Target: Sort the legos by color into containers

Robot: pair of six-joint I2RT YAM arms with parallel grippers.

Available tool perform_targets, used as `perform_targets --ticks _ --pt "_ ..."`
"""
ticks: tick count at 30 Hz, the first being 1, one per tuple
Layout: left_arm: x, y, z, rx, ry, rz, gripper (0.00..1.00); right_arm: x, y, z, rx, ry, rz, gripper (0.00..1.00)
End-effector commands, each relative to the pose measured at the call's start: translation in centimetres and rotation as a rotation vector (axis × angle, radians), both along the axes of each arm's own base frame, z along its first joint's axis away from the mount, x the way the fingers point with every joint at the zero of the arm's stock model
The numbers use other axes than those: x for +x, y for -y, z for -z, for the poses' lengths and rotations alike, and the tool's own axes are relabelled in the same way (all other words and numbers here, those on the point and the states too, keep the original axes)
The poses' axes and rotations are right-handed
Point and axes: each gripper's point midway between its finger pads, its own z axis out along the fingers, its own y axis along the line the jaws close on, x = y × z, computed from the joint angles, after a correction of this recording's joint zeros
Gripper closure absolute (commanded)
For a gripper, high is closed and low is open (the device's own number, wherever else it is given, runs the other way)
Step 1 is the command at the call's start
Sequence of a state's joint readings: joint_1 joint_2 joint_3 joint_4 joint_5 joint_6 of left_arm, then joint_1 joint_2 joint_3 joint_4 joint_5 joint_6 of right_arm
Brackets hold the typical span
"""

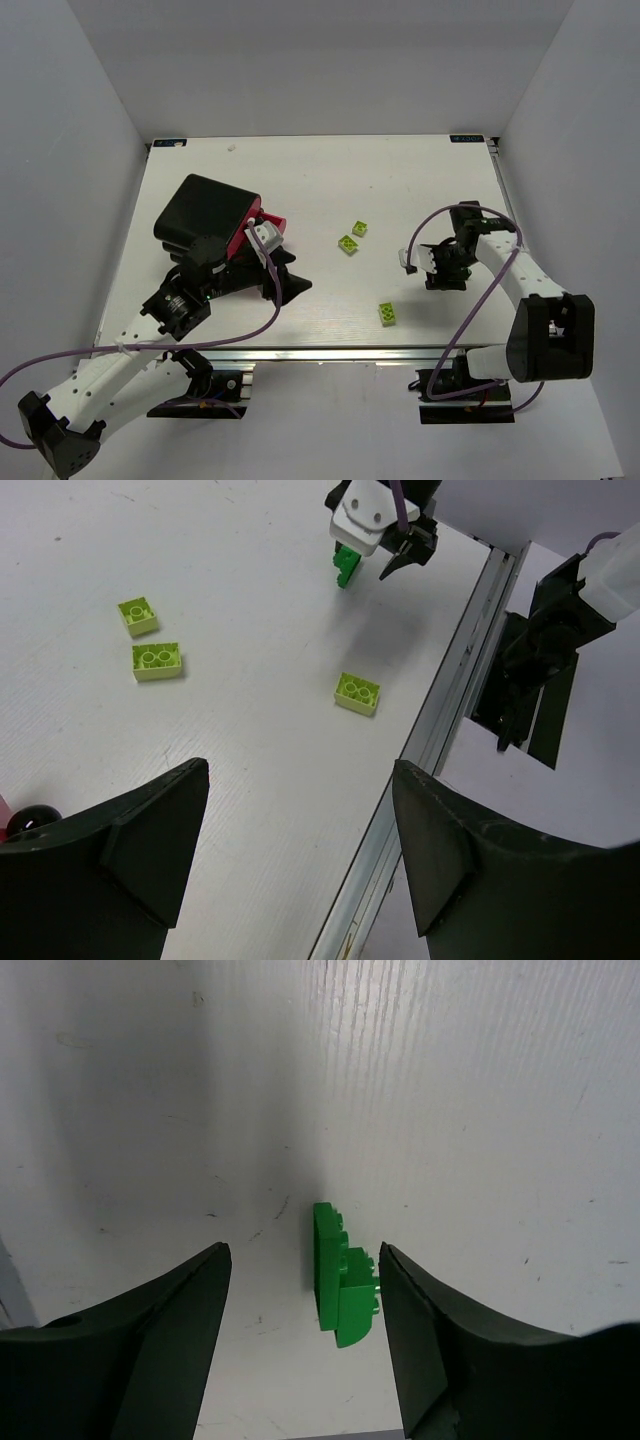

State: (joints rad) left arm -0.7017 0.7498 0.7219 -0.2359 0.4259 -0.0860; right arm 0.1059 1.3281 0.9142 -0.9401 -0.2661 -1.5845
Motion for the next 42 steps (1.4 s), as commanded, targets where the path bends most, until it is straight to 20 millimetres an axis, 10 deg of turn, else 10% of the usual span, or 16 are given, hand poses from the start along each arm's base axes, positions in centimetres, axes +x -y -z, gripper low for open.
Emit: perform_targets --ticks 1,24,33,37,42 --pt "0.2 -0.2 0.1 0.012 0.010 -0.009 0.16 1.8 0.6 0.4 -0.053 0.067 -0.080 0.33" --pt "0.4 -0.2 0.6 0.028 0.000 -0.014 0.16 2.9 3.0 5.3 -0.117 -0.010 0.014 0.46" --pt "0.5 -0.2 0.7 0.028 -0.002 -0.021 0.16 2.6 3.0 6.0 -0.114 -0.050 0.058 0.98" --pt "0.5 -0.1 0.9 0.024 -0.015 -0.020 0.16 3.0 1.0 2.3 0.003 -0.019 0.110 1.00" --pt "0.3 1.3 0.2 -0.082 -0.079 0.002 0.16 5.8 -6.2 -9.7 0.449 -0.002 0.238 1.00"
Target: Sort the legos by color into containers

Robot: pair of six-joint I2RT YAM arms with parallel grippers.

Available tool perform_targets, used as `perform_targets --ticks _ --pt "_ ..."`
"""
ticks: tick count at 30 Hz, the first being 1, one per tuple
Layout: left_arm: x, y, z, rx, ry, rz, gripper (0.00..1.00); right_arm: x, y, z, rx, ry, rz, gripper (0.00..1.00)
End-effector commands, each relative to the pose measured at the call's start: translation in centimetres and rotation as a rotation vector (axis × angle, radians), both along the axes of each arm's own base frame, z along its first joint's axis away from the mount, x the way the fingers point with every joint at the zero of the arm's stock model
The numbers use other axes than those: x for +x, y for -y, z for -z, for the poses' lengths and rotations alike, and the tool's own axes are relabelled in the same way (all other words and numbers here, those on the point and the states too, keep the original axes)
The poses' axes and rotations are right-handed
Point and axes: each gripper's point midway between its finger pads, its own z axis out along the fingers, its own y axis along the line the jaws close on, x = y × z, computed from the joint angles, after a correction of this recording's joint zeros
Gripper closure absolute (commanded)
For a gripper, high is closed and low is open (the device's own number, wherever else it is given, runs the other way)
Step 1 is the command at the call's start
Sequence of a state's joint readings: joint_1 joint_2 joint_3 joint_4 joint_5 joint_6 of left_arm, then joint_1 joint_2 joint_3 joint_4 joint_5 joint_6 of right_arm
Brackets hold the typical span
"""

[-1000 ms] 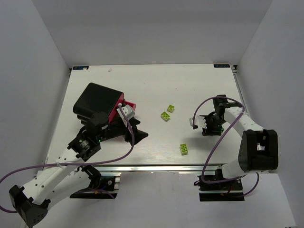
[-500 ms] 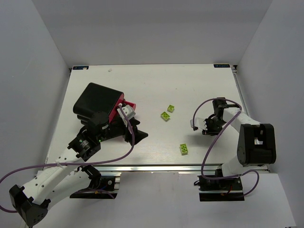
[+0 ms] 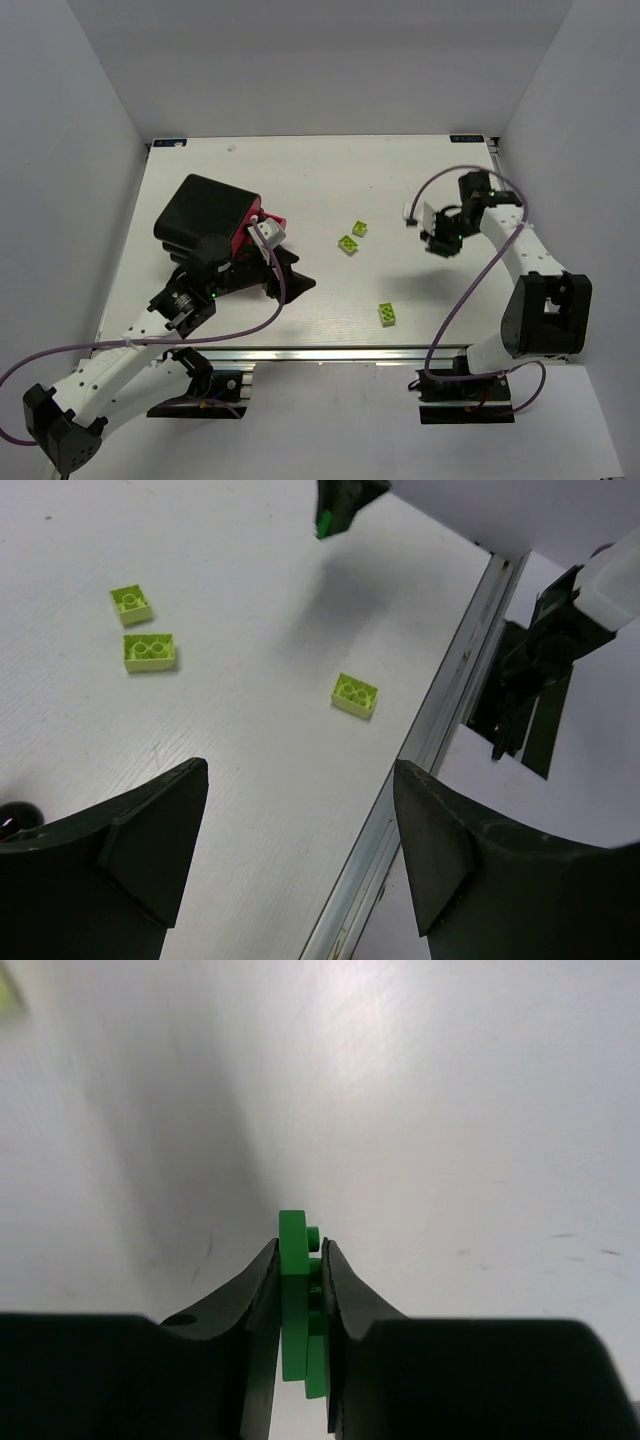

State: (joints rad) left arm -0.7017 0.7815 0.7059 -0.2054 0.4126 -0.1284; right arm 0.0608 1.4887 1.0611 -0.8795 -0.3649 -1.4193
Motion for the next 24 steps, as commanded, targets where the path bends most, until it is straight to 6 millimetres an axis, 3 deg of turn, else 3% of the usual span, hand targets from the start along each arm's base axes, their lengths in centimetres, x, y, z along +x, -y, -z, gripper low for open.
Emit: perform_targets --ticks 1,2,3,4,5,6,9,10,12,13,15,18,24 --pt "-0.5 1.3 -0.8 -0.107 -0.050 0.037 0.16 1.1 -6.5 -11.0 0.426 -0.027 0.178 1.00" --pt "-0.5 1.9 -2.2 -0.190 -0.052 0.044 0.16 0.5 -8.5 -13.5 0.564 -0.083 0.168 1.00" --pt "-0.6 2.1 -1.0 -0.205 -0.093 0.046 0.16 0.5 -9.7 -16.4 0.649 -0.095 0.152 1.00" --pt "-1.0 2.8 -0.8 -0.245 -0.146 0.058 0.16 -0.2 -10.8 -17.9 0.743 -0.203 0.198 1.00" --pt "-1.0 3.2 -2.1 -0.306 -0.118 0.078 0.16 -1.0 -12.4 -20.7 0.892 -0.278 0.143 1.00" --pt "-1.1 3.4 -1.7 -0.327 -0.142 0.084 0.16 -1.7 -13.1 -22.2 0.966 -0.346 0.119 1.00" --pt "-0.9 4.1 -3.6 -0.427 -0.144 0.109 0.16 -4.7 -14.3 -27.3 1.237 -0.596 -0.067 1.00" --pt "-1.0 4.2 -5.1 -0.480 -0.119 0.123 0.16 -4.7 -14.4 -27.8 1.242 -0.629 -0.061 1.00" --pt "-0.7 4.4 -6.1 -0.525 -0.103 0.128 0.16 -4.9 -15.1 -28.2 1.252 -0.526 -0.143 1.00" --pt "-0.8 4.4 -7.7 -0.574 -0.067 0.142 0.16 -5.8 -15.9 -28.2 1.235 -0.548 -0.188 1.00" --pt "-0.2 5.0 -8.0 -0.589 -0.064 0.138 0.16 -6.8 -16.7 -28.6 1.206 -0.584 -0.230 1.00" --pt "0.8 5.5 -8.3 -0.610 -0.048 0.124 0.16 -9.0 -18.1 -31.1 1.190 -0.548 -0.347 1.00" --pt "0.0 5.5 -9.8 -0.719 -0.021 0.190 0.16 -14.2 -19.2 -37.3 1.156 -0.515 -0.527 1.00"
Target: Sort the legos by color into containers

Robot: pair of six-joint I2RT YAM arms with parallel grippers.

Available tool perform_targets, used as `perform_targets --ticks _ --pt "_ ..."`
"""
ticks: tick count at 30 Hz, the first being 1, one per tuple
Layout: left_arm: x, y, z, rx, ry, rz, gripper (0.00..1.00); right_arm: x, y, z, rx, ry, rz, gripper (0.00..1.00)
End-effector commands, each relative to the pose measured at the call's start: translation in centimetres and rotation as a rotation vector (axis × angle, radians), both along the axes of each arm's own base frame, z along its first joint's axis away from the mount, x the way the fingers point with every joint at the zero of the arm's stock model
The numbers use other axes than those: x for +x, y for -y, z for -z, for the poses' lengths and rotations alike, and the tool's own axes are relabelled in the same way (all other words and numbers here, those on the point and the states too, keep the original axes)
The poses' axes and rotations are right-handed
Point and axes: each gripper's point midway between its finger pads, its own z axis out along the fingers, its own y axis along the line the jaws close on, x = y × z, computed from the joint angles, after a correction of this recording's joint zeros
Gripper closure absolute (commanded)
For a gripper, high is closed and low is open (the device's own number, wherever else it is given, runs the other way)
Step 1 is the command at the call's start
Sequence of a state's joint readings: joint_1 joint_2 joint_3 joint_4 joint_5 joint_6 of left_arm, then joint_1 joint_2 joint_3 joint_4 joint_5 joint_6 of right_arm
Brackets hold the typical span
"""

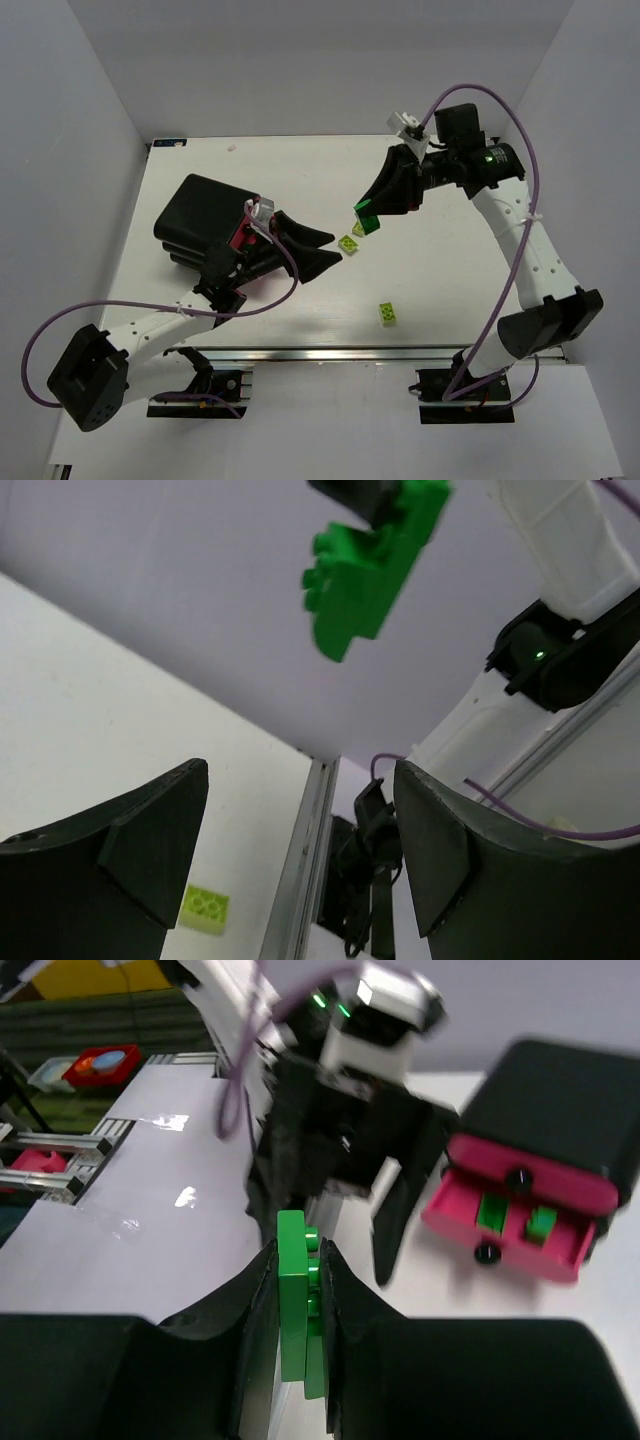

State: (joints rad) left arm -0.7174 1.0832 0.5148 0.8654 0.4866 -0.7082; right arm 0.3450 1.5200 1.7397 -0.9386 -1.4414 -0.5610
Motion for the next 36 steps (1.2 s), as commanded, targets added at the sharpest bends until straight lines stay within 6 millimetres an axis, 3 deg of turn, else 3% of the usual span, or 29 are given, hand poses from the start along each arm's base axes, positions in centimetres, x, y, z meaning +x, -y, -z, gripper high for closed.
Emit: perform_targets --ticks 1,4,9,10,13,14,15,17,18,19,20,21,23,24,25,28,29,32,34,36 --pt "-2.0 -0.6 -4.6 -0.167 0.120 0.060 0.16 -7.2 1.0 -7.5 0.177 0.059 -0.252 1.00" --pt "-3.3 -1.1 -6.8 -0.244 0.200 0.111 0.16 -9.2 1.1 -10.0 0.176 0.165 -0.314 1.00" --pt "-4.3 -0.9 -9.9 -0.282 0.286 0.168 0.15 -12.2 1.7 -10.9 0.185 0.217 -0.366 1.00" --pt "-4.3 -0.5 -9.8 -0.270 0.287 0.187 0.15 -12.3 1.6 -10.9 0.174 0.205 -0.361 1.00" --pt "-4.3 -0.3 -10.2 -0.279 0.277 0.204 0.15 -9.9 0.3 -10.6 0.141 0.221 -0.211 1.00" --pt "-4.2 -0.3 -10.2 -0.285 0.272 0.202 0.15 -9.9 0.4 -10.4 0.090 0.096 -0.175 1.00" --pt "-4.2 -0.4 -9.8 -0.282 0.258 0.199 0.15 -9.1 0.0 -10.2 0.173 0.247 -0.130 1.00" --pt "-4.1 -0.9 -10.0 -0.292 0.256 0.168 0.15 -9.4 0.4 -10.8 0.180 0.177 -0.094 1.00" --pt "-3.7 -0.9 -9.6 -0.281 0.242 0.146 0.15 -8.3 -0.1 -10.8 0.170 0.112 -0.068 1.00" --pt "-3.5 -0.9 -8.9 -0.266 0.222 0.131 0.15 -7.7 -0.3 -12.1 0.183 0.094 -0.018 1.00" --pt "-3.7 -1.6 -9.6 -0.282 0.230 0.103 0.15 -6.4 -0.6 -12.7 0.220 0.175 0.054 1.00" --pt "-3.4 -1.7 -8.8 -0.254 0.221 0.078 0.15 -5.0 -0.7 -13.1 0.198 0.110 0.165 1.00" --pt "-3.6 -2.6 -9.3 -0.258 0.236 0.031 0.15 -4.3 -0.8 -13.2 0.201 0.091 0.211 1.00" --pt "-3.2 -2.7 -8.8 -0.232 0.233 0.002 0.15 -2.7 -0.7 -13.7 0.220 0.024 0.317 1.00" --pt "-3.1 -2.9 -8.5 -0.221 0.235 -0.018 0.15 -1.6 -0.6 -12.8 0.192 -0.049 0.399 1.00" --pt "-2.4 -3.6 -8.7 -0.206 0.229 -0.086 0.15 1.5 1.0 -13.3 0.208 -0.060 0.666 1.00" --pt "-2.0 -3.9 -8.6 -0.195 0.216 -0.114 0.15 4.1 2.2 -13.4 0.214 -0.075 0.833 1.00" --pt "-0.8 -4.1 -8.4 -0.167 0.189 -0.179 0.16 7.5 5.0 -12.7 0.208 -0.126 1.109 1.00" --pt "0.1 -4.1 -8.7 -0.150 0.177 -0.219 0.16 9.1 6.3 -11.3 0.203 -0.228 1.235 1.00" --pt "2.2 -3.9 -7.2 -0.069 0.125 -0.292 0.17 10.3 7.4 -10.1 0.208 -0.346 1.341 1.00"
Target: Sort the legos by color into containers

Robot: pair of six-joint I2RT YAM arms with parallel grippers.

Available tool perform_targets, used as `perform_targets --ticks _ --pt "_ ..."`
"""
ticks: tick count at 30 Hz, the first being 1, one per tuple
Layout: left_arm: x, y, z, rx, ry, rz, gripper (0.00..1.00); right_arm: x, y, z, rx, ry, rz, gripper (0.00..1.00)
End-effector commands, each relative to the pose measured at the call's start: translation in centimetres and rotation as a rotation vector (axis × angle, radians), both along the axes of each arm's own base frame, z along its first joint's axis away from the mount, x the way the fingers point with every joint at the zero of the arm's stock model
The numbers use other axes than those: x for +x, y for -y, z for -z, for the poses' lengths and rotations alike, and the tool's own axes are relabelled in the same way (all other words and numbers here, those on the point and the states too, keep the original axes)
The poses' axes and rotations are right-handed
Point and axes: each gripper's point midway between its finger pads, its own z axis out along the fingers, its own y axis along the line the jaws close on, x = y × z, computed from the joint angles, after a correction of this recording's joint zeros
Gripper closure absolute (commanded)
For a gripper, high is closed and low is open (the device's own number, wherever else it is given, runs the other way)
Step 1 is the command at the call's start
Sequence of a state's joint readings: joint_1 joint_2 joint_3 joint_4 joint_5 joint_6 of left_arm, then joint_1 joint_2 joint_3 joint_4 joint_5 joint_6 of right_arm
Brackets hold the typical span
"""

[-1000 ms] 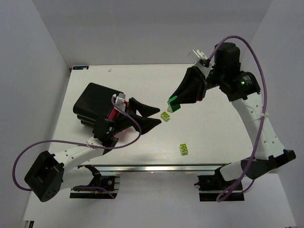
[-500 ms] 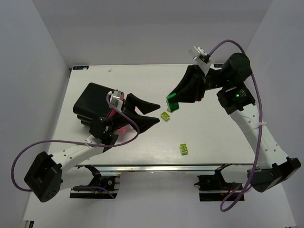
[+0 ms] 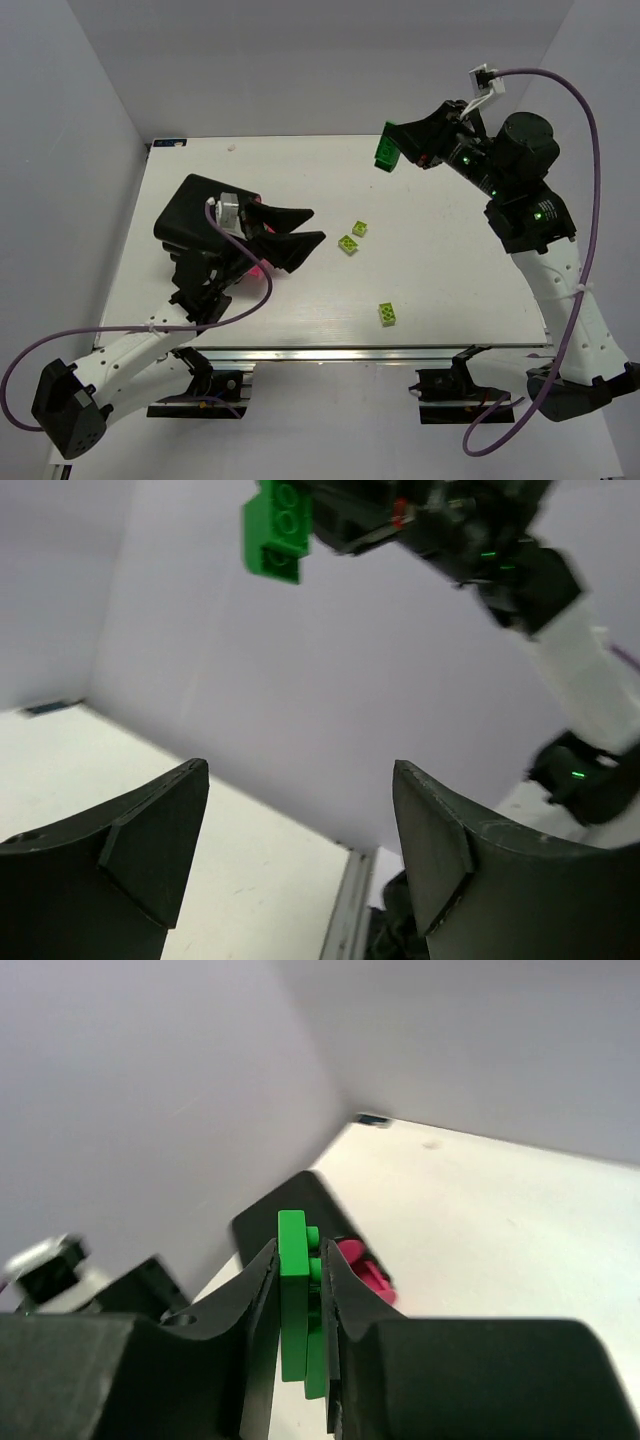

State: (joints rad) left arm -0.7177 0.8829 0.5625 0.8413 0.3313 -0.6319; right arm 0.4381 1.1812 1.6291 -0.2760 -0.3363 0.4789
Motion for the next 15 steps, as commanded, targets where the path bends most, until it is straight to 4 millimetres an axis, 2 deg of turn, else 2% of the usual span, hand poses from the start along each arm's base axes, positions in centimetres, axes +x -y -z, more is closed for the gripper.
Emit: perform_targets --ticks 1,2,3,5,8,10,15 --pt "3.6 0.1 1.6 0.105 -0.095 -0.154 0.17 3.3 3.9 1.7 0.086 -0.173 0.312 1.00" --pt "4.3 0.2 1.8 0.144 -0.105 -0.184 0.17 3.6 3.6 3.7 0.091 -0.226 0.309 1.00" --pt "5.4 0.1 2.4 0.167 -0.129 -0.232 0.18 3.4 3.3 4.4 0.132 -0.281 0.295 1.00" --pt "6.3 0.0 2.7 0.222 -0.125 -0.282 0.18 3.0 2.0 6.3 0.144 -0.368 0.223 1.00" --pt "7.7 0.0 4.0 0.304 -0.139 -0.360 0.18 3.1 0.6 8.0 0.195 -0.479 0.165 1.00" --pt "8.0 0.4 3.9 0.321 -0.136 -0.386 0.18 4.2 0.2 9.8 0.200 -0.540 0.175 1.00" --pt "8.2 2.2 5.1 0.376 -0.106 -0.378 0.17 4.8 -1.6 11.2 0.254 -0.653 0.108 1.00"
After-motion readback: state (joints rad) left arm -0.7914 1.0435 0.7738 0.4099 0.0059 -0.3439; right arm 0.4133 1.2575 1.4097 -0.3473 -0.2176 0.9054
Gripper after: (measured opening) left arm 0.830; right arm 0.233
